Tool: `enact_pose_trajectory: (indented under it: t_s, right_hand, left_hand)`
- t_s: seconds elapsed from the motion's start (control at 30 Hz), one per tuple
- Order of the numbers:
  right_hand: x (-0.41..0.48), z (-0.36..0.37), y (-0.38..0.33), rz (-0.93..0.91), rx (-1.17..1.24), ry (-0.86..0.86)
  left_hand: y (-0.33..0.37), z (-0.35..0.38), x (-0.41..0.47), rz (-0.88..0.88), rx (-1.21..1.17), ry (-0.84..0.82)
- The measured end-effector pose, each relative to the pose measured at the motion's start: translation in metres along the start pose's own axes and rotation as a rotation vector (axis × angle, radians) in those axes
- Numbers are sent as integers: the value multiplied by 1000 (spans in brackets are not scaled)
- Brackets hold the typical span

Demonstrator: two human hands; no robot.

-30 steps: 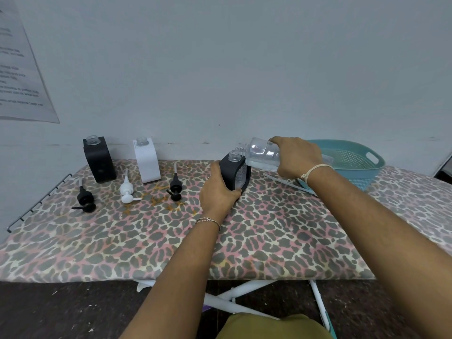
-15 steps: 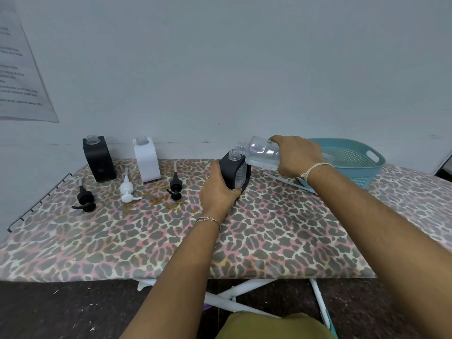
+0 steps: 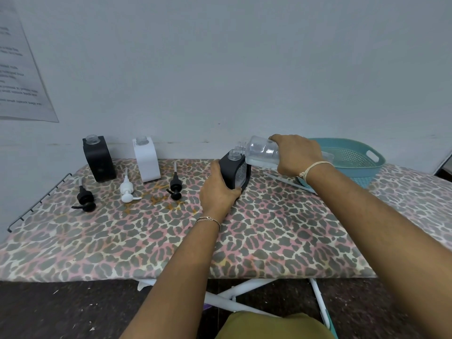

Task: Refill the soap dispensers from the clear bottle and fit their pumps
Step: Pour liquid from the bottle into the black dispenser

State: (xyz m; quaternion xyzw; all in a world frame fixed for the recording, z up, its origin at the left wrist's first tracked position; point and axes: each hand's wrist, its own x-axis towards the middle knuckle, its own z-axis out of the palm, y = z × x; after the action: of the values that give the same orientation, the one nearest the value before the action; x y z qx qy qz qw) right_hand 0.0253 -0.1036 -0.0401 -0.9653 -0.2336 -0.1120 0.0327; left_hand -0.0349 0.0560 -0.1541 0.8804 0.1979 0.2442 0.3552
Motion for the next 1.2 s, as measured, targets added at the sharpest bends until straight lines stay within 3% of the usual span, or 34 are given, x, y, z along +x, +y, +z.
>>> enact_pose_trajectory:
  t_s: [1.2]
  right_hand:
    - [3,-1,0,-13,-34,14]
  left_hand:
    - [-1,0,0,6,-4,-2]
